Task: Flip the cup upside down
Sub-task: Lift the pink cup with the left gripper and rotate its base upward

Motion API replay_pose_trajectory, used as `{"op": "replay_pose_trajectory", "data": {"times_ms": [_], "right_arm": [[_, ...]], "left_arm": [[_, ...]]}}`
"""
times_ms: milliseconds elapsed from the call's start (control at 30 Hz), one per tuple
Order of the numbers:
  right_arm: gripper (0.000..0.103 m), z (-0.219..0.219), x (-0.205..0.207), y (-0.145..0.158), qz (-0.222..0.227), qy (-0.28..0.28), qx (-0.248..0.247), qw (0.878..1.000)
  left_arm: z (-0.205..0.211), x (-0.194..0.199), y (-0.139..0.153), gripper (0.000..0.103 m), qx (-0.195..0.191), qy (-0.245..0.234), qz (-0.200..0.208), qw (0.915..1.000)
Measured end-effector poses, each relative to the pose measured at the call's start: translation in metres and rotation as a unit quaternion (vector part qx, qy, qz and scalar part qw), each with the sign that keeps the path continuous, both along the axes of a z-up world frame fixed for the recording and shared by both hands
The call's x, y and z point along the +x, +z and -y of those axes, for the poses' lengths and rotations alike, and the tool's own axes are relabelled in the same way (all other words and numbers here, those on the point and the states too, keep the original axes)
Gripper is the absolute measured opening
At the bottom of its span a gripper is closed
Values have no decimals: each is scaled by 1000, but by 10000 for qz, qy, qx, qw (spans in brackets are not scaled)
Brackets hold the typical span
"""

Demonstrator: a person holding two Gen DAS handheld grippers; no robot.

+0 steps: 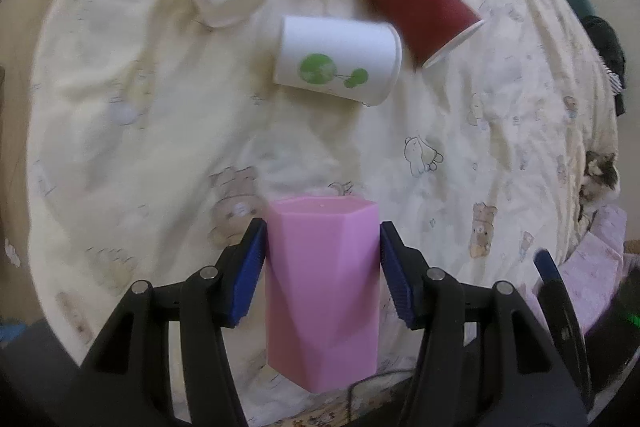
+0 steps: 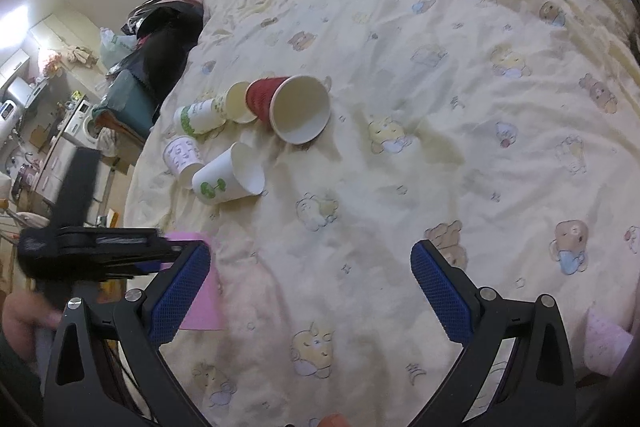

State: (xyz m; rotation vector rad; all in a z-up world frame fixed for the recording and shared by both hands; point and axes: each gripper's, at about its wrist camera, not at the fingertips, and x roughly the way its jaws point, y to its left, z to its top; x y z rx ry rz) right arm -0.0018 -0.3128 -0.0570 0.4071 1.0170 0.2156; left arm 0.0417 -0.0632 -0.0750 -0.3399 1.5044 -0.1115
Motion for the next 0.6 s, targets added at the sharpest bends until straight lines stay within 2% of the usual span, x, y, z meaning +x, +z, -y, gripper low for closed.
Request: {"op": "replay_pose_trajectory", "data": {"times_ms": [200, 300, 400, 467, 600], "right_arm": [[103, -21, 1, -3, -37, 387, 133, 9992], [103, -36, 1, -7, -117, 657, 125, 9977], [103, -50, -1, -12, -145, 906, 55, 9958], [103, -59, -2, -15, -146, 1089, 73, 9939], [103, -77, -5, -13, -53, 1437, 201, 9894]], "left_arm": [[-36, -21, 14, 52, 9, 134, 477, 9988], [-51, -25, 5, 52, -39, 244, 671, 9974], [-56, -23, -1, 52, -127, 382, 698, 9967], [-52, -23, 9, 52, 194, 240, 1032, 9942], [-55, -27, 15, 52, 143, 357, 1132, 9928]]}}
